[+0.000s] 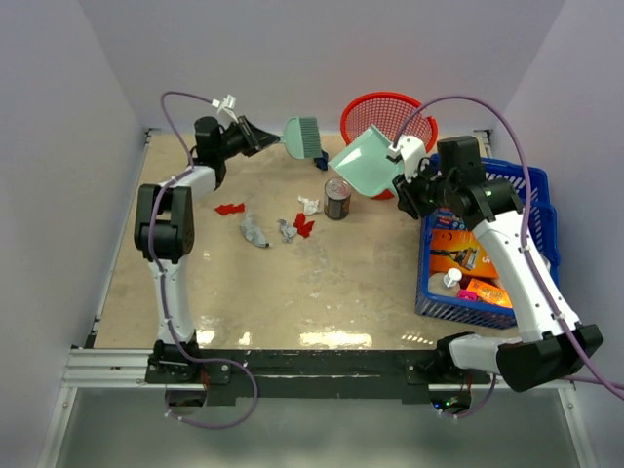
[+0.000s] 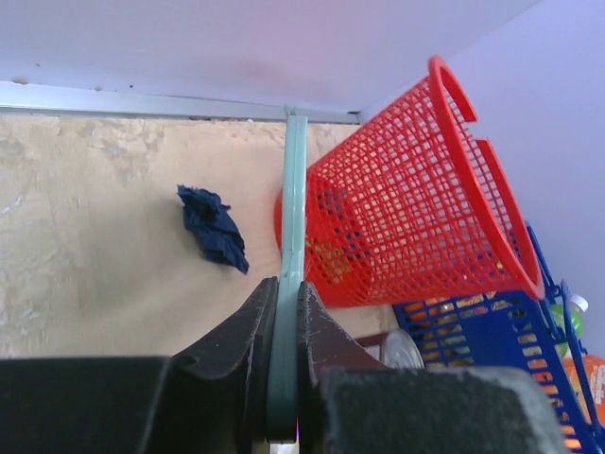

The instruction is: Sweep away the paper scraps from the table

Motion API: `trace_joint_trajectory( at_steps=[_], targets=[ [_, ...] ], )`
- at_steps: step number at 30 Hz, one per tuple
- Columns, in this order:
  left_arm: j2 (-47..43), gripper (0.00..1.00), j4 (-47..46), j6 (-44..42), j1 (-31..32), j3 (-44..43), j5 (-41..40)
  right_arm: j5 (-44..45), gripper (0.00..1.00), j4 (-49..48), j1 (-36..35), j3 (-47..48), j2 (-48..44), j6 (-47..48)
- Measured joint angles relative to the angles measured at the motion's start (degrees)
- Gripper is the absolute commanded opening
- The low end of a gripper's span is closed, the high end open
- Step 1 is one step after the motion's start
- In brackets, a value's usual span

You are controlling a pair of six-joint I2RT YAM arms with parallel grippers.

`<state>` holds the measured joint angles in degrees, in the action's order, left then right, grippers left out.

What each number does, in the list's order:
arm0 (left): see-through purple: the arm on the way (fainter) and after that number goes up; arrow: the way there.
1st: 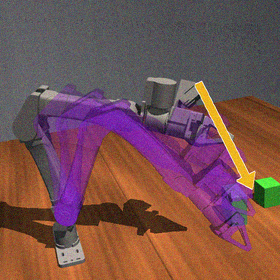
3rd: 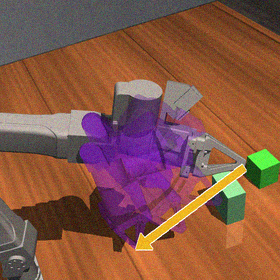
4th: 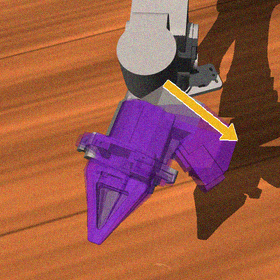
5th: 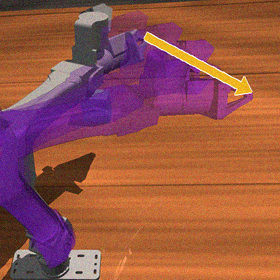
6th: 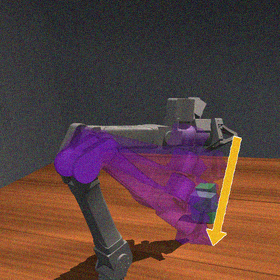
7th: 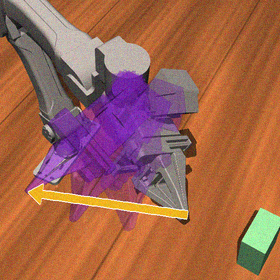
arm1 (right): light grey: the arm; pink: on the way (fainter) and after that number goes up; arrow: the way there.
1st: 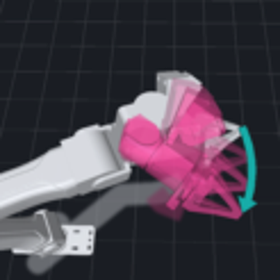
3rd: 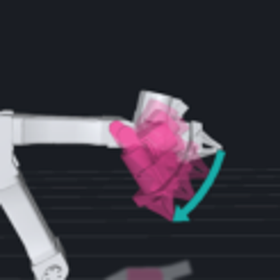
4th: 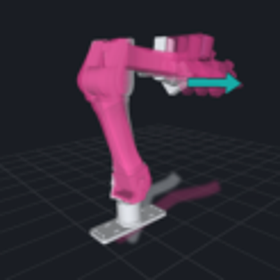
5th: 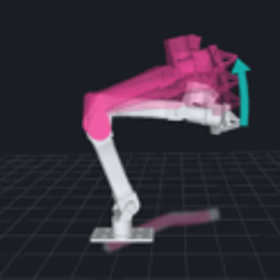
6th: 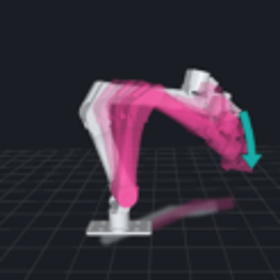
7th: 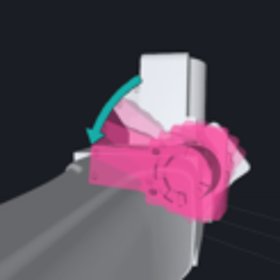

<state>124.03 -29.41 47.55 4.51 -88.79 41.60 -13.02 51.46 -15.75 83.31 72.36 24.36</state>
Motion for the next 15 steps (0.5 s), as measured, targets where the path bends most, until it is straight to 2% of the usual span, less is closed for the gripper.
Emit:
trace_joint_trajectory(
  at_steps=[6, 15],
  targets=[
    [9.66, 0.00, -5.79, 4.35, 2.38, -5.81, -0.81, 0.44, 0.00, 3.37, 0.02, -1.31, 0.20, 2.08],
    [11.28, 0.00, -0.09, 5.92, 4.92, -5.46, -9.33, 0.48, 0.00, 4.70, 0.04, -1.79, 0.81, 3.58]
  ],
)
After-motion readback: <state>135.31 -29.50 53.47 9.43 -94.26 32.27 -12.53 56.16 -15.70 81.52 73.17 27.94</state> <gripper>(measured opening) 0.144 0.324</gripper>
